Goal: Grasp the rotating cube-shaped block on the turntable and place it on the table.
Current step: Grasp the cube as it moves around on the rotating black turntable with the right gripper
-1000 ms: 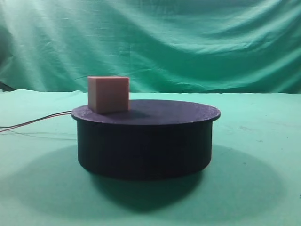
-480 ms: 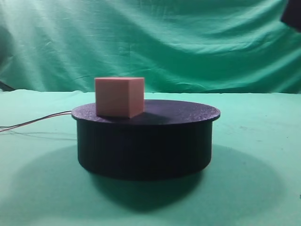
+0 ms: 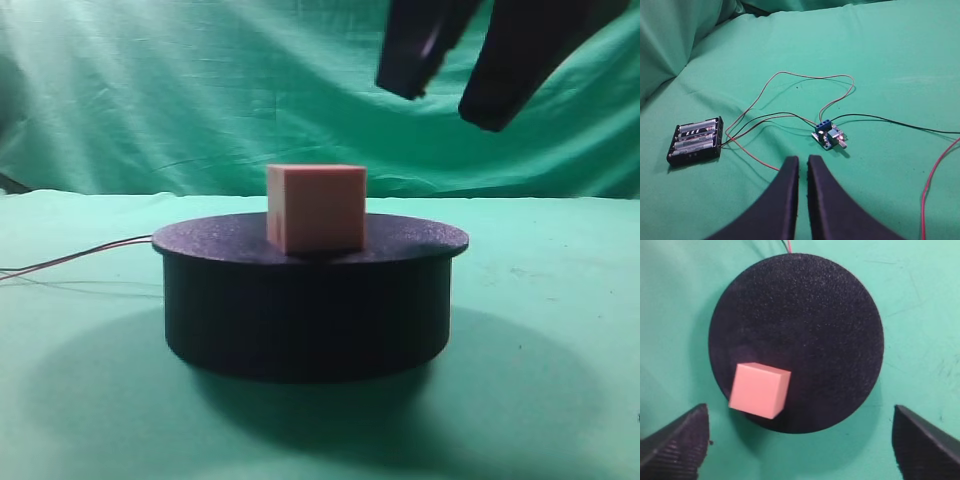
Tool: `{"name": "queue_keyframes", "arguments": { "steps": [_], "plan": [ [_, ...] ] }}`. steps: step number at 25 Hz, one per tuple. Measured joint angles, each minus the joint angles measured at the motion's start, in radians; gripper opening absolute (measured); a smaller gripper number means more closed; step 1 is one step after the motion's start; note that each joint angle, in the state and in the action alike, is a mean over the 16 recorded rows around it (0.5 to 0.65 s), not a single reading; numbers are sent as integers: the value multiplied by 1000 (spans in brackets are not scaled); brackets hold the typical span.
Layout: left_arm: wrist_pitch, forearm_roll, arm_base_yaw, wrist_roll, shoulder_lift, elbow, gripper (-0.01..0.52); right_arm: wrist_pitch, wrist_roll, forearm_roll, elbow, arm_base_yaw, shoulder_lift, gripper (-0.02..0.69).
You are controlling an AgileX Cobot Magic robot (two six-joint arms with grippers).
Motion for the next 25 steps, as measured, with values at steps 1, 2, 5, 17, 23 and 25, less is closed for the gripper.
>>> {"name": "queue_keyframes", "arguments": {
  "steps": [1,2,5,17,23,25],
  "plan": [
    [0,0,0,0,0,0,0,1,-6,1,-3,2,9,616],
    [0,0,0,0,0,0,0,0,-12,1,-5,5,19,617],
    [0,0,0,0,0,0,0,-7,-30,-2,-9,11,49,590],
    [0,0,0,0,0,0,0,3,115,-197,-36,11,98,337],
    [0,0,0,0,0,0,0,31,284,-324,-11,-37,24,257],
    [0,0,0,0,0,0,0,30,329,-345,15,-59,1,247]
  ]
}}
